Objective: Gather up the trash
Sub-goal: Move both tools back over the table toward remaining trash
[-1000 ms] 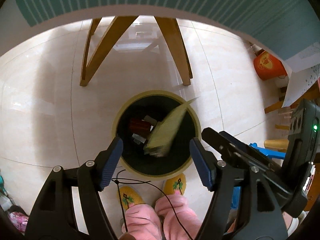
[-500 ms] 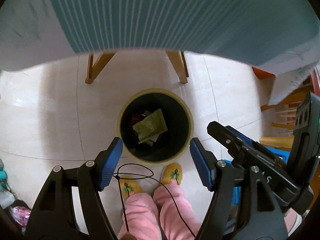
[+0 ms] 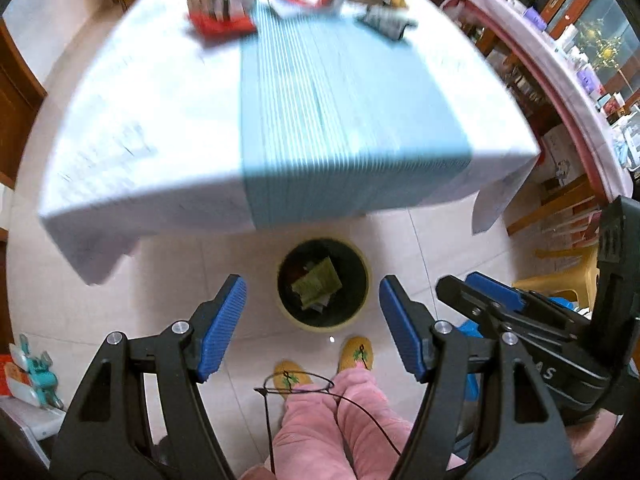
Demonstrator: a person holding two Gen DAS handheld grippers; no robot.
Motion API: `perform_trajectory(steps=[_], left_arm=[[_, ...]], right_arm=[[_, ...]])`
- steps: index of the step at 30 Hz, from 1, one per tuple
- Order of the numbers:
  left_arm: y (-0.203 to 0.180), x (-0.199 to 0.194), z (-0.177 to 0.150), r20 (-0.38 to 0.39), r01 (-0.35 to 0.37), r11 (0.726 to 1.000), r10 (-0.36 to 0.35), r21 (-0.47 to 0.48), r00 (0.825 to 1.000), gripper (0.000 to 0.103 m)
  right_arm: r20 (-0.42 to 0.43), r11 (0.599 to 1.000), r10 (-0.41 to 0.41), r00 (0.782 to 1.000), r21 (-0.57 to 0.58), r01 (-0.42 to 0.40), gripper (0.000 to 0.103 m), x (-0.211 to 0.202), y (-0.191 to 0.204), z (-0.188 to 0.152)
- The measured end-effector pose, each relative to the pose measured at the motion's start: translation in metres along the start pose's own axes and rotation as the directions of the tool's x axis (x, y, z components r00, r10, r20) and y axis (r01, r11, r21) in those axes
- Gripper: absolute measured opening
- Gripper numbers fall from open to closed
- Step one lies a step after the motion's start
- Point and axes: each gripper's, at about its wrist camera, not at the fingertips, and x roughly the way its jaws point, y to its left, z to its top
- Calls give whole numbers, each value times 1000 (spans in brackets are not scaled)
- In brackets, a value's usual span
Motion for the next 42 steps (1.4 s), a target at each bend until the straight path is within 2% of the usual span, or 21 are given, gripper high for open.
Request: perform_trajectory(steps=[6,11,16,23,28,30,34,37,42], left_arm=[[4,-84,25,104,6,1000,-6,-1,995,67],[13,-141,51,182,46,999,-42,-18,982,67],[20,-174,71,231,69,997,-63,-19,971,67],[16,-192,99,281,42,999,-40,-2,959,67],[6,-178,125,270,13,1000,-20,27,963,67],[1,-165,139,258,-8,999,-2,38,966,67],[-5,-134,170,233,-21,999,10,47,973,67],[-10,-102,202,209,-28,999,18,43,978,67],[-15,-38,256,153,-41,999,39,16,987,67]], right_arm=[[108,997,16,994,-77,-7,50,-83,52,17],[218,991,17,976,-130,12,50,-143,87,34],[307,984,15,951,-174,41,50,-185,114,53],[373,970,3,928,-226,87,50,-212,136,84],[351,956,-7,936,-271,109,50,-204,135,119],[345,944,-32,938,-299,142,50,-193,132,142],[327,922,-58,943,-345,177,66,-165,117,191],[294,909,-75,953,-373,187,73,-133,99,234],[177,881,-122,977,-433,189,73,-50,68,306]])
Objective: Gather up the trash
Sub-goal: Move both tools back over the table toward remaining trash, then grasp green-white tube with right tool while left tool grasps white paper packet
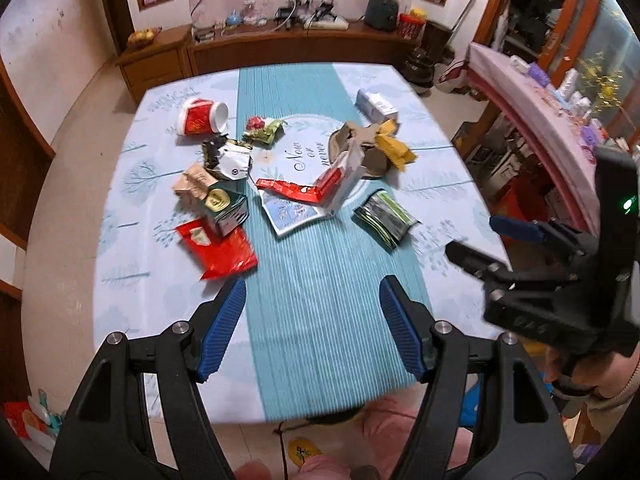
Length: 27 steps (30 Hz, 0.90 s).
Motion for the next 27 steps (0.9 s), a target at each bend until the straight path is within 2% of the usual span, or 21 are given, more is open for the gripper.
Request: perform_trajectory(steps=[3,8,12,14,15,17,18,20,21,24,27], left_arm=[[-1,45,22,-39,-5,999,3,-33,999,67],[3,97,43,-79,-34,995,27,-94,997,67],[6,125,51,-116,-51,990,36,-132,993,67],[6,133,50,-128,-57,989,39,-138,991,67],[5,137,51,-133,-58,989,39,-140,990,67],[1,144,52,-142,-56,988,36,-141,989,67],[-1,147,51,-147,-58,989,37,-139,988,67],[-5,152,53,-155,-59,989,38,-134,987,67],[-7,155,53,-159,-59,989,38,-132,987,67],[-15,162,58,-162,-55,989,33,-138,986,67],[-23,168,64,-154,-57,988,35,-142,987,67]], right_arm=[[-56,999,7,998,-35,-8,73,48,-13,12],[-136,995,19,991,-98,-33,73,125,-25,19],[-162,986,-2,987,-167,-25,73,162,-23,20],[-171,982,-4,985,-187,-28,65,173,-25,20],[-172,980,-5,985,-196,-30,65,176,-26,20],[-141,972,-8,990,-236,-26,50,178,-26,20],[-138,969,-2,990,-246,-32,47,178,-27,21],[-132,966,8,991,-255,-42,26,179,-32,23],[-135,966,14,991,-253,-48,22,179,-34,24],[-167,973,91,982,-194,-123,17,177,-50,32],[-178,974,130,975,-160,-159,13,175,-59,36]])
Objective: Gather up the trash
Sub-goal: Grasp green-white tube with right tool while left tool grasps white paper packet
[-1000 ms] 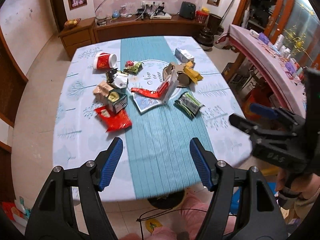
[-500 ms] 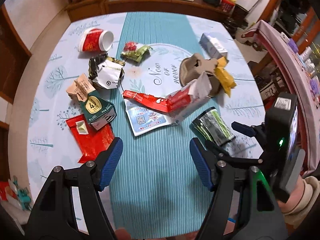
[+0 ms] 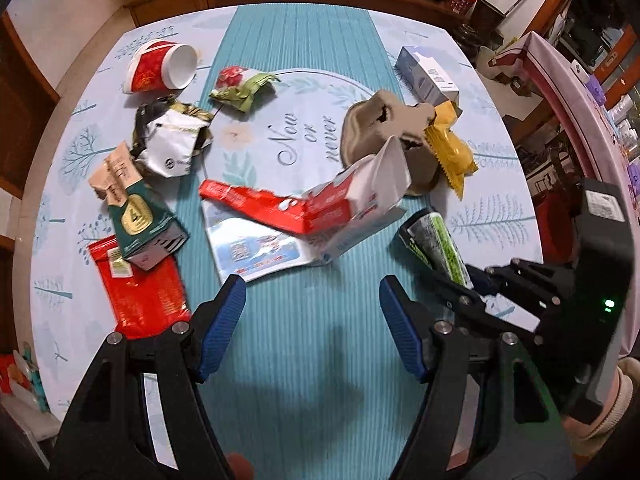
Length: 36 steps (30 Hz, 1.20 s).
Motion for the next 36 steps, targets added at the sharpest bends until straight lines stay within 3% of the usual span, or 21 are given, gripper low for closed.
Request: perform_trajectory(steps=[8,13,16,18,19,21,29,36], left_arm=[[-20,19,16,14,-33,999,33,8,999,67],[-21,37,28,13,-76,996,77,-39,997,66],[-16,46,34,-1,-54,996,54,-70,999,51],[-13,51,36,-15,-28,996,27,-82,1000,30],[-12,53,37,-19,-26,996,24,-84,1000,30],[-12,50,36,-4,-12,997,12,-79,1000,16],[-5,22,20,20,63,995,-61,-84,998,15],[11,-28,-19,58,126,990,-122,-70,991,15]], right_arm=[[26,997,56,998,42,-57,13,-16,-16,3],[28,996,68,997,58,-69,13,-23,-16,-2],[25,995,74,997,65,-76,13,-24,-20,-3],[26,995,75,997,68,-77,13,-23,-20,-4],[25,994,77,997,69,-79,13,-23,-20,-4],[27,994,78,997,76,-80,13,-23,-21,-5],[55,992,81,995,93,-86,13,-40,-14,-10],[97,991,66,993,113,-77,13,-67,12,-22]])
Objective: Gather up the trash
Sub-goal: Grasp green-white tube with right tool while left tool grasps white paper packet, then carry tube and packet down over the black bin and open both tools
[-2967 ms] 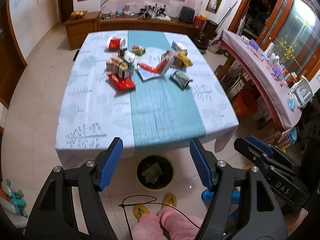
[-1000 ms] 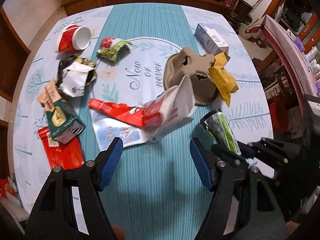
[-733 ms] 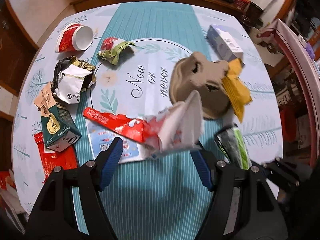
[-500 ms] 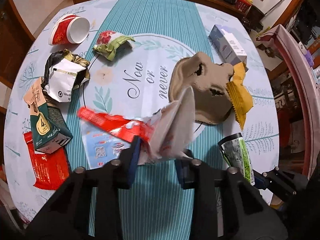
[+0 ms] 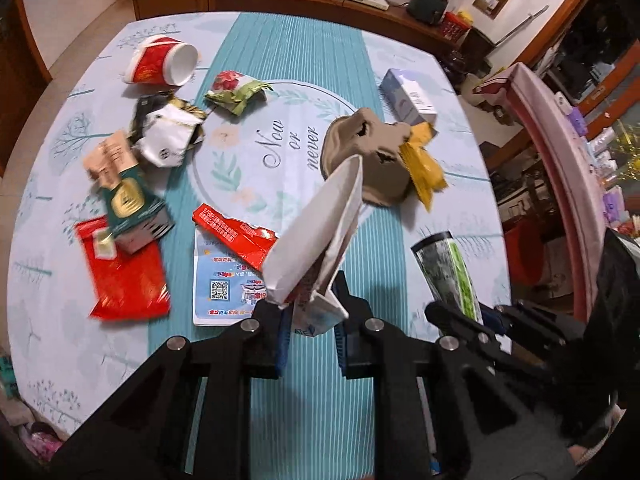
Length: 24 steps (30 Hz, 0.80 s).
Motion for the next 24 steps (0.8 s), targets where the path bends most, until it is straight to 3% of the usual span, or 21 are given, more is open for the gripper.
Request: perform_trajectory(steps=[7,15,24], left_arm=[[26,-71,-54,24,56,997,-57,51,998,15],[55,-135,-128,10,93,982,-96,163,995,15],[85,-157,-209,-59,134,956,-123,262,991,15]], right_arm=[[59,998,-2,998,56,-1,13,-42,53,-38],[105,992,-15,994,129,2,13,-84,130,-109],[98,979,-38,994,204,17,13,-94,204,-197]])
